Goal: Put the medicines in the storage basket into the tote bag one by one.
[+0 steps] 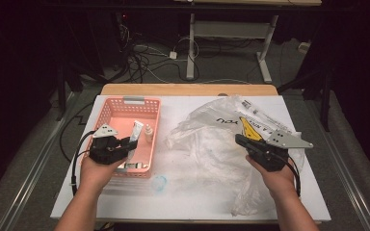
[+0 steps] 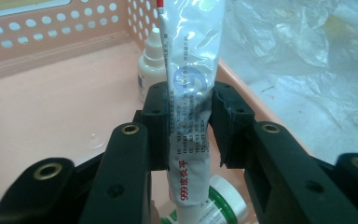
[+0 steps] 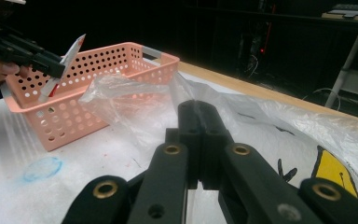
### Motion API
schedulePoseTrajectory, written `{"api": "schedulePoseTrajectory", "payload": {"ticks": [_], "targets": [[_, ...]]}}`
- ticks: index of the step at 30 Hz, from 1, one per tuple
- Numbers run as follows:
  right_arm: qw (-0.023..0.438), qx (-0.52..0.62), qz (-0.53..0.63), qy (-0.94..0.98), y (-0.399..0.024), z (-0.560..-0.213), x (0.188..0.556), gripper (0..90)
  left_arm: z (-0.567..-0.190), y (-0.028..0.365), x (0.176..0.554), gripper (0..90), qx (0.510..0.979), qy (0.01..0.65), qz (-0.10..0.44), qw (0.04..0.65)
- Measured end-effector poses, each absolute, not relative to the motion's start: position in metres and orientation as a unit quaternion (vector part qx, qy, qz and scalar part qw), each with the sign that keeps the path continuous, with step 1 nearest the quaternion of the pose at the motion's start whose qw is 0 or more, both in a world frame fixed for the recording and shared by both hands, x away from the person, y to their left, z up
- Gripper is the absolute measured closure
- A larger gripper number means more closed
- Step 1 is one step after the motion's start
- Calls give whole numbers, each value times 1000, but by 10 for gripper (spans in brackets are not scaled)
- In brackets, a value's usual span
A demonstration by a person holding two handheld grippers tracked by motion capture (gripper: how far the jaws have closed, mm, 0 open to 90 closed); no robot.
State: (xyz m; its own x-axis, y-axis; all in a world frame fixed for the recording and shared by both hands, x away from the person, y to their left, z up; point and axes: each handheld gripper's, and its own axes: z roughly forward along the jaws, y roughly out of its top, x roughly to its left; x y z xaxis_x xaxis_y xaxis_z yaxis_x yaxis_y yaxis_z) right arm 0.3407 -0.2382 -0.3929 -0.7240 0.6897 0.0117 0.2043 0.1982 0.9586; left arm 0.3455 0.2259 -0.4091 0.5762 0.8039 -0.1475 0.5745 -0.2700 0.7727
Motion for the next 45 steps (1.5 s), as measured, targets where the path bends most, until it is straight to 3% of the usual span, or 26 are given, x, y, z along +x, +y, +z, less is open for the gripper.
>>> {"api": "schedulePoseTrajectory", "payload": {"ticks": [9, 45], "targets": [[217, 300, 559, 742, -239, -392, 339, 900, -404, 221, 329, 680, 785, 415, 161, 430], [218, 299, 562, 740, -237, -391, 338, 900, -382, 154, 305, 680, 790, 329, 128, 501]]}}
